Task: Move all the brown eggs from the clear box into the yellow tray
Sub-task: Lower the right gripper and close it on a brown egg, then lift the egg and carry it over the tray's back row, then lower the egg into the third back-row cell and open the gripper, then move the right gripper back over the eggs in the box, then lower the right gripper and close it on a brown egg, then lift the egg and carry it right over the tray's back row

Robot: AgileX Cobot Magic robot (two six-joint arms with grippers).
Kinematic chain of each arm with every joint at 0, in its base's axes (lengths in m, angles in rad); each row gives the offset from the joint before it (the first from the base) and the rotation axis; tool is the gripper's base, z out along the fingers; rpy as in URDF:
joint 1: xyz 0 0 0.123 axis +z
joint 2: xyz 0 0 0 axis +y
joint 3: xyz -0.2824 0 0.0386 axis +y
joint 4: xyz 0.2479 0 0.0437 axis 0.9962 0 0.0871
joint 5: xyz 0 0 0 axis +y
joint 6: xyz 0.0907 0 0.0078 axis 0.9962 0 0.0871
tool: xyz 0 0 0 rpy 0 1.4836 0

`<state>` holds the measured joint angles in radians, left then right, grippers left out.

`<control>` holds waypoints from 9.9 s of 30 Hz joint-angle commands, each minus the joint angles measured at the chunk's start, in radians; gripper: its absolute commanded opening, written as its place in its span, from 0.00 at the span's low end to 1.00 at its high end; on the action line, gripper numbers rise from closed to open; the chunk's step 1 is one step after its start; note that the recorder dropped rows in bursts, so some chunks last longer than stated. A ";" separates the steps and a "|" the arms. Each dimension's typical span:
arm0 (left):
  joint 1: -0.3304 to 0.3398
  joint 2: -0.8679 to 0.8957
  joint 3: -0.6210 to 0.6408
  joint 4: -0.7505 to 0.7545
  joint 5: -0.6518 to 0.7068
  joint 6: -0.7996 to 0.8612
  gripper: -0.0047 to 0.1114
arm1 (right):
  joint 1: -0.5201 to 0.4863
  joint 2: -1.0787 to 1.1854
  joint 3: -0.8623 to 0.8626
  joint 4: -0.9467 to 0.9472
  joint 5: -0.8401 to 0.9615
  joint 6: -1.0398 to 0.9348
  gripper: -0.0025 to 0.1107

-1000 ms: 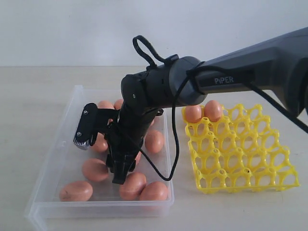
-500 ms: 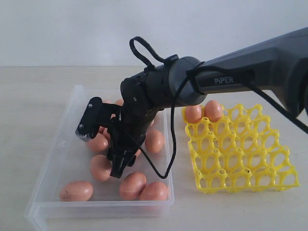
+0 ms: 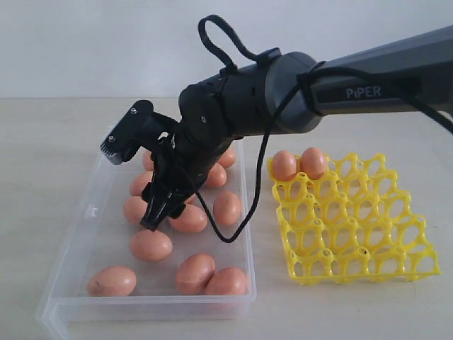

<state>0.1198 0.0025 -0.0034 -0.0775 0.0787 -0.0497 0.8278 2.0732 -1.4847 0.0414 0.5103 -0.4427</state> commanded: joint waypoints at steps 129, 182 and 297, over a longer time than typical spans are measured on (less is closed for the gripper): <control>-0.002 -0.002 0.003 -0.009 -0.001 -0.009 0.07 | -0.843 0.046 0.785 -0.703 -1.612 0.833 0.04; -0.002 -0.002 0.003 -0.009 -0.001 -0.009 0.07 | -0.277 -0.324 0.412 -1.786 -0.855 2.091 0.02; -0.002 -0.002 0.003 -0.009 -0.001 -0.009 0.07 | -0.546 -0.522 0.935 0.130 -1.222 0.382 0.02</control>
<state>0.1198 0.0025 -0.0034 -0.0775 0.0787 -0.0497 0.3492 1.5369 -0.5746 0.2503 -0.6628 -0.1331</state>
